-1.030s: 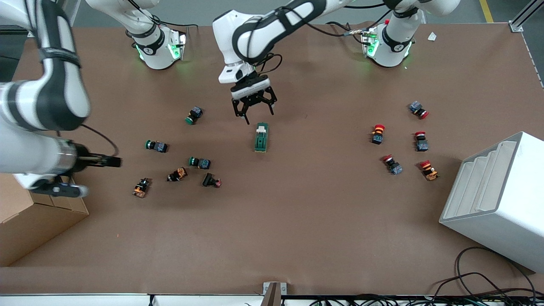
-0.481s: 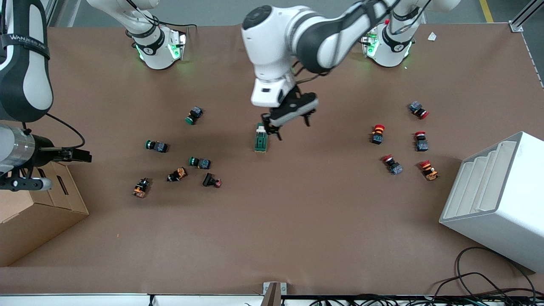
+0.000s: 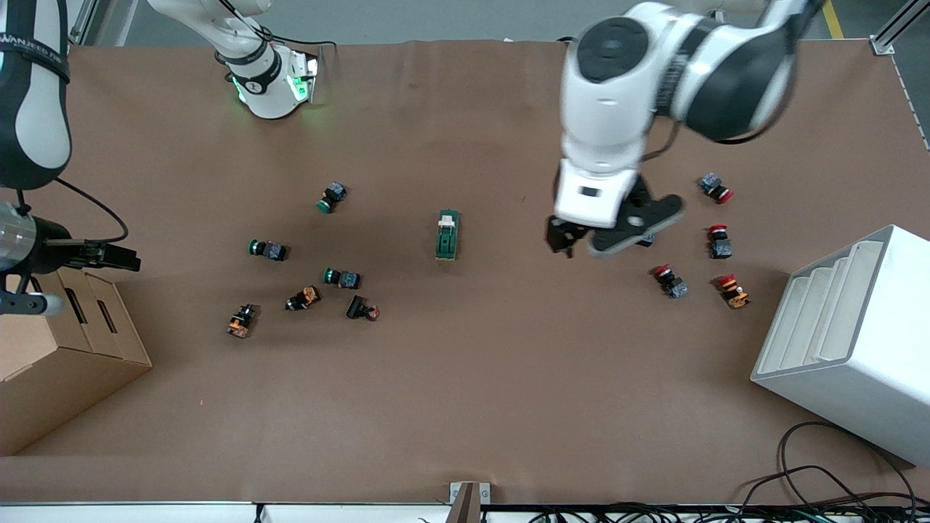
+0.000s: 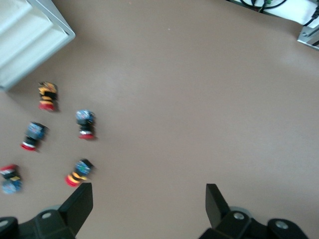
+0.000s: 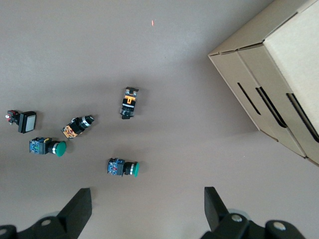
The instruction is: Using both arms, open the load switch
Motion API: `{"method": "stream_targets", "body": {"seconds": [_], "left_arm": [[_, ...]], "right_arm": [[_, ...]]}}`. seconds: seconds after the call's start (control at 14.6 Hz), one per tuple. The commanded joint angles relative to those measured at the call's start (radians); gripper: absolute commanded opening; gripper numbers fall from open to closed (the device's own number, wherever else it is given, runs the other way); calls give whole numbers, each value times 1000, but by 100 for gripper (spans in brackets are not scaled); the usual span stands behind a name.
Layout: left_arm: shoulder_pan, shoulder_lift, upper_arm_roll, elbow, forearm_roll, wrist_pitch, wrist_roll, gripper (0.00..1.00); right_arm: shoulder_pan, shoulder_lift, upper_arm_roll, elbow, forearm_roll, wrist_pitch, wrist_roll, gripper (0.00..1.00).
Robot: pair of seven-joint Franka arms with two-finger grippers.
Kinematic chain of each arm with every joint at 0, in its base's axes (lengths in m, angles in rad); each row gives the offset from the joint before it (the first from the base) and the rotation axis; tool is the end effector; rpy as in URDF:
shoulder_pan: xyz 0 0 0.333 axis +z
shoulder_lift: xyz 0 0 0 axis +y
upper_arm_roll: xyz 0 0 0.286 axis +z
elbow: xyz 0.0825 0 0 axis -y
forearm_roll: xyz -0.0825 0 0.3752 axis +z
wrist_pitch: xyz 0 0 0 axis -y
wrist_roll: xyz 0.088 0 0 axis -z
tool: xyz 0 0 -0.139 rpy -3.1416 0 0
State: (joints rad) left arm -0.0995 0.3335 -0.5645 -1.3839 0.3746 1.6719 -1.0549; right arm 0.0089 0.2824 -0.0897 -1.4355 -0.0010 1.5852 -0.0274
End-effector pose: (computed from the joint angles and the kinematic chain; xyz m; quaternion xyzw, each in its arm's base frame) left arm 0.5513 -0.3149 0.4891 -0.9773 -0.1877 -0.0757 0.0626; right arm 0.6093 -0.0441 0.4625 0.9974 -0.0257 -0.0663 0.0095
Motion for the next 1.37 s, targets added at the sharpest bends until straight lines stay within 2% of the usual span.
{"method": "stream_targets", "body": {"seconds": [0.0, 0.07, 0.21, 0.34, 0.69, 0.89, 1.1, 1.3], "left_arm": [[84, -74, 3, -6, -60, -26, 209, 100], [101, -108, 27, -14, -90, -26, 295, 100], [95, -151, 145, -17, -172, -46, 485, 100], [86, -191, 253, -18, -229, -86, 678, 100], [90, -266, 382, -20, -278, -179, 909, 100], [95, -312, 419, -62, -305, -187, 951, 100], [98, -355, 420, -109, -324, -187, 973, 100], [115, -380, 420, -142, -344, -187, 1021, 100]], "right_arm": [[-12, -38, 13, -14, -11, -2, 4, 100], [-29, -38, 34, -14, -11, -2, 4, 100], [-53, -51, 68, -14, -14, -2, 4, 100], [-56, -51, 70, -16, -14, -2, 4, 100], [-52, -55, 76, -16, -16, -14, 3, 100], [-55, -71, 70, -3, -19, -45, -8, 100], [-60, -72, 67, 67, -20, -131, -3, 100], [-61, -72, 65, 89, -21, -148, 0, 100]]}}
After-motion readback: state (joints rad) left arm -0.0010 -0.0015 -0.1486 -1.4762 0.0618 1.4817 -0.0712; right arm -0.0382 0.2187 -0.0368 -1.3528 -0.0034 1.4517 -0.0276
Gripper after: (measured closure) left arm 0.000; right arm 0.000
